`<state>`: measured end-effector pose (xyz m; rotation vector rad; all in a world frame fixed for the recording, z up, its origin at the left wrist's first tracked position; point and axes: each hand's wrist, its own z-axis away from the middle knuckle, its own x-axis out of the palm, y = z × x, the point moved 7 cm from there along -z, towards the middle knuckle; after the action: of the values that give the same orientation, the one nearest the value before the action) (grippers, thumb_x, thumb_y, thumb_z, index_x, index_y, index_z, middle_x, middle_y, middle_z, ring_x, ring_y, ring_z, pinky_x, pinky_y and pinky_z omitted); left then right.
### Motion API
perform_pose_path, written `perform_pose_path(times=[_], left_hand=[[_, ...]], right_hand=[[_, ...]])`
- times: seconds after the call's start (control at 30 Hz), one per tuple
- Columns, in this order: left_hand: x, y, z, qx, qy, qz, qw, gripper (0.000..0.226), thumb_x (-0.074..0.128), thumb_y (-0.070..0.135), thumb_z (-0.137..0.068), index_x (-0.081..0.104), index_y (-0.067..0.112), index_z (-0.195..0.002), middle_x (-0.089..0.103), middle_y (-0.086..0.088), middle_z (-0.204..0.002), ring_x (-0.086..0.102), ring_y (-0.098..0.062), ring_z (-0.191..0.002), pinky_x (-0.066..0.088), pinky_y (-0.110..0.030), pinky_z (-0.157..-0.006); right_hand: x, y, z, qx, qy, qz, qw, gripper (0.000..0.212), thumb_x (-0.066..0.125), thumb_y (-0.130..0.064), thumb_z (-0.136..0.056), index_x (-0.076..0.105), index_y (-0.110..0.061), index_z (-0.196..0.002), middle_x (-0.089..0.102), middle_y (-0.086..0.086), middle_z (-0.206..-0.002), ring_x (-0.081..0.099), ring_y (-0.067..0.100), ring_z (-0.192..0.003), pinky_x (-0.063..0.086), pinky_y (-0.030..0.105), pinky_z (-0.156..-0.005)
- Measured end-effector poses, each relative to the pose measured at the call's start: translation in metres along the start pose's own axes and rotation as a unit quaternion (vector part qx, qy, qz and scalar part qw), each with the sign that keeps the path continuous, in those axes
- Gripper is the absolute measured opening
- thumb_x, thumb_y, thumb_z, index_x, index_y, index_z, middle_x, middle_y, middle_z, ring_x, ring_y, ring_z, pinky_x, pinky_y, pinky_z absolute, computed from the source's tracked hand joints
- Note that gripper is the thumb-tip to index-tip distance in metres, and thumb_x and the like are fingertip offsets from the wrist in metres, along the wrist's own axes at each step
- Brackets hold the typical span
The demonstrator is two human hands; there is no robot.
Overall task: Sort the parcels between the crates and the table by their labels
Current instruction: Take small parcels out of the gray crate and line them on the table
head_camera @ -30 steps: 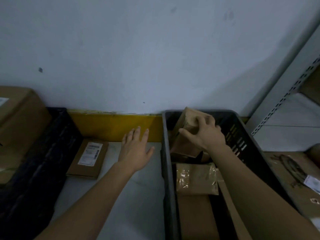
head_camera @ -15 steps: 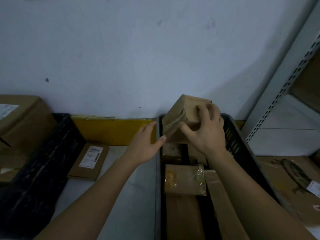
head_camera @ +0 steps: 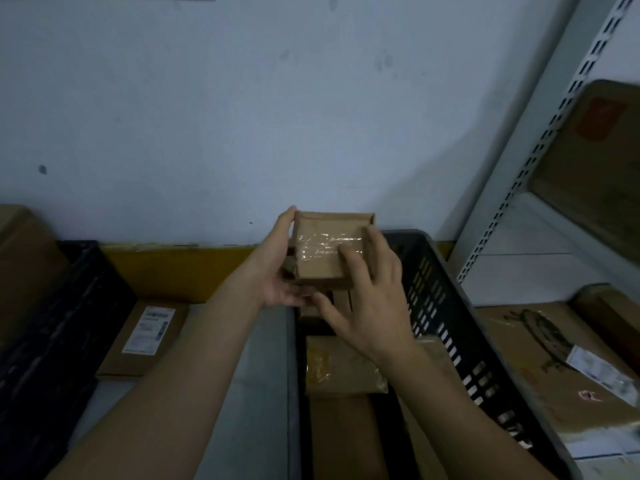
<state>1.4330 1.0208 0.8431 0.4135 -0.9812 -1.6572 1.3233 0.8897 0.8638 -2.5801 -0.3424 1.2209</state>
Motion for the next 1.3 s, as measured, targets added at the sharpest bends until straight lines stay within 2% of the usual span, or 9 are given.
perform_pose_path(times=[0.2, 0.3, 0.47, 0.63, 0.8, 0.9, 1.0, 1.1, 1.3], left_hand=[[-0.012, 0.009, -0.01, -0.031, -0.009, 0.027, 0.999, 0.09, 0.07, 0.085, -0.072, 0.072, 0.012, -0.124, 0.079, -0.021, -0.114, 0.071, -0.046, -0.111, 0.05, -0.07, -0.102], [-0.016, 0.018, -0.013, 0.006, 0.001, 0.055, 0.998, 0.075, 0.074, 0.068, -0.076, 0.071, 0.014, -0.127, 0.074, -0.021, -0.127, 0.07, -0.039, -0.114, 0.059, -0.06, -0.091], [-0.037, 0.033, -0.02, 0.108, 0.039, 0.097, 0.989, 0.064, 0.072, 0.044, -0.071, 0.075, 0.021, -0.13, 0.07, -0.013, -0.136, 0.068, -0.034, -0.12, 0.062, -0.056, -0.083], [-0.064, 0.016, -0.024, 0.166, 0.068, 0.095, 0.979, 0.051, 0.069, 0.047, -0.081, 0.077, 0.026, -0.127, 0.071, -0.007, -0.132, 0.065, -0.029, -0.119, 0.063, -0.046, -0.075], [-0.09, -0.006, -0.033, 0.18, 0.078, 0.088, 0.977, 0.062, 0.07, 0.052, -0.076, 0.073, 0.03, -0.133, 0.071, -0.005, -0.138, 0.058, -0.034, -0.137, 0.055, -0.057, -0.099], [-0.1, -0.011, -0.032, 0.198, 0.084, 0.092, 0.972, 0.056, 0.065, 0.047, -0.082, 0.071, 0.034, -0.136, 0.072, -0.003, -0.138, 0.058, -0.032, -0.137, 0.053, -0.056, -0.1], [-0.105, -0.014, -0.03, 0.199, 0.089, 0.091, 0.972, 0.054, 0.065, 0.047, -0.083, 0.071, 0.036, -0.135, 0.073, 0.0, -0.136, 0.06, -0.031, -0.136, 0.05, -0.062, -0.107], [-0.107, -0.015, -0.026, 0.196, 0.104, 0.084, 0.971, 0.052, 0.066, 0.047, -0.082, 0.072, 0.037, -0.132, 0.073, 0.003, -0.134, 0.061, -0.028, -0.131, 0.054, -0.06, -0.103], [-0.109, -0.019, -0.022, 0.202, 0.116, 0.074, 0.97, 0.052, 0.066, 0.046, -0.088, 0.067, 0.034, -0.138, 0.071, 0.003, -0.134, 0.063, -0.026, -0.123, 0.055, -0.042, -0.078]], right_hand=[[-0.005, 0.004, 0.011, -0.092, -0.01, -0.054, 0.994, 0.053, 0.074, -0.041, -0.097, 0.066, -0.008, -0.137, 0.035, 0.017, -0.168, 0.038, 0.036, -0.152, 0.045, 0.053, -0.114], [-0.013, 0.008, 0.01, -0.121, -0.008, -0.095, 0.988, 0.038, 0.067, -0.03, -0.104, 0.068, -0.006, -0.133, 0.036, 0.015, -0.167, 0.046, 0.032, -0.147, 0.049, 0.049, -0.111], [-0.026, 0.055, -0.009, 0.02, 0.051, -0.122, 0.991, 0.031, 0.052, -0.028, -0.11, 0.061, -0.014, -0.136, 0.04, 0.004, -0.163, 0.052, 0.009, -0.136, 0.046, 0.021, -0.101], [0.042, 0.118, -0.015, 0.136, -0.13, 0.016, 0.982, 0.045, 0.056, -0.037, -0.105, 0.056, -0.019, -0.147, 0.058, 0.005, -0.147, 0.053, 0.029, -0.139, 0.051, 0.047, -0.111], [0.115, 0.102, -0.012, 0.134, -0.356, 0.101, 0.919, 0.046, 0.047, -0.047, -0.102, 0.05, -0.024, -0.142, 0.06, 0.01, -0.139, 0.052, 0.039, -0.128, 0.048, 0.052, -0.105], [0.155, 0.105, -0.009, 0.152, -0.39, 0.131, 0.899, 0.065, 0.051, -0.06, -0.091, 0.041, -0.024, -0.144, 0.059, 0.015, -0.138, 0.054, 0.043, -0.122, 0.049, 0.053, -0.097], [0.178, 0.11, -0.002, 0.163, -0.413, 0.153, 0.883, 0.085, 0.066, -0.059, -0.092, 0.033, -0.016, -0.156, 0.05, 0.019, -0.149, 0.045, 0.043, -0.137, 0.048, 0.052, -0.106], [0.19, 0.119, 0.006, 0.164, -0.409, 0.175, 0.88, 0.086, 0.068, -0.053, -0.092, 0.03, -0.016, -0.16, 0.047, 0.023, -0.151, 0.044, 0.044, -0.14, 0.048, 0.049, -0.108], [0.202, 0.129, 0.01, 0.187, -0.408, 0.142, 0.882, 0.081, 0.065, -0.037, -0.098, 0.022, -0.018, -0.163, 0.049, 0.023, -0.144, 0.06, 0.041, -0.122, 0.05, 0.042, -0.081]])
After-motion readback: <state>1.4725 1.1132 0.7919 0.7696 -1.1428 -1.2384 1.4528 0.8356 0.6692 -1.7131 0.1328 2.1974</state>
